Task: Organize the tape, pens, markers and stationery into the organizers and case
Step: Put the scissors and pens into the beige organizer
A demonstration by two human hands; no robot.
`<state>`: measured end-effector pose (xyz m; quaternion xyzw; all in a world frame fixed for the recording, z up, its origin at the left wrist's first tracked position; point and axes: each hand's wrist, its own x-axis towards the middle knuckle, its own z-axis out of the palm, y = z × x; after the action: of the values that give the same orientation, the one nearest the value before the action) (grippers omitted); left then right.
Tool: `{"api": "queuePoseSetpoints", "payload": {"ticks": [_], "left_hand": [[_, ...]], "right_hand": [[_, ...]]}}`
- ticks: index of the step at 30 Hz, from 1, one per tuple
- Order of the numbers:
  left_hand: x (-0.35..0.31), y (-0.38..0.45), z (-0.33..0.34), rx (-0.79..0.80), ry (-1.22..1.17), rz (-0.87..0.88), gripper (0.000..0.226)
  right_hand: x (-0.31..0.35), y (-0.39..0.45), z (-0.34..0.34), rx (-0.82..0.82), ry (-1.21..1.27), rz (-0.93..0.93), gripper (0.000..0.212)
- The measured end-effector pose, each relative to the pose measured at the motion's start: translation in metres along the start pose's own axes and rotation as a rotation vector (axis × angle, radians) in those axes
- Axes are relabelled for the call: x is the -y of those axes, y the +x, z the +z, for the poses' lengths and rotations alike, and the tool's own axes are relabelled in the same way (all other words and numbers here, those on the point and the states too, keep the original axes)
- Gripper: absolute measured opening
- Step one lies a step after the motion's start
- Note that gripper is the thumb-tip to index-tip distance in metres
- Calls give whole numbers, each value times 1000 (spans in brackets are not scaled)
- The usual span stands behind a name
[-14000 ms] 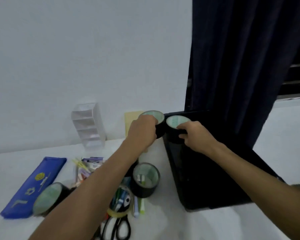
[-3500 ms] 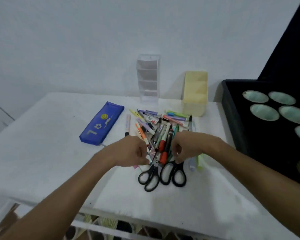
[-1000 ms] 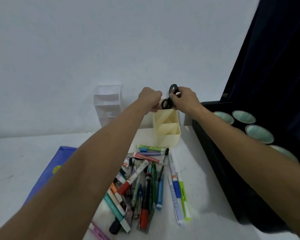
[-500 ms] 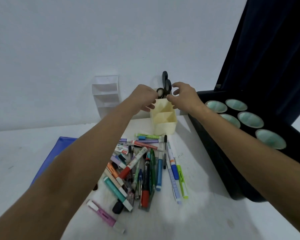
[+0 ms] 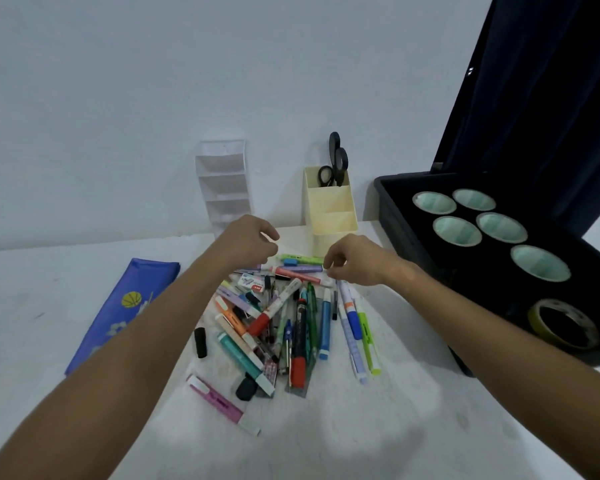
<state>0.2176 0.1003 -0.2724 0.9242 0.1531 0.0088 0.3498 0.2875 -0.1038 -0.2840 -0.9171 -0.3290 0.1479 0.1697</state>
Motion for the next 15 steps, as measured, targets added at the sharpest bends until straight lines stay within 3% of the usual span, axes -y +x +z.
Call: {"api": "queuePoseSetpoints", "payload": {"ticks": [7,13,15], "left_hand": [[27,-10,-4,39,214,-39,29],[37,-14,22,128,264,-98,15],[36,-13,31,132,283,-118,22]], "right_hand": [[4,8,15,84,-130,31,19],[-1,8,28,201,-263,3,24],[-2,5,28,216,-288,-15,28]]}}
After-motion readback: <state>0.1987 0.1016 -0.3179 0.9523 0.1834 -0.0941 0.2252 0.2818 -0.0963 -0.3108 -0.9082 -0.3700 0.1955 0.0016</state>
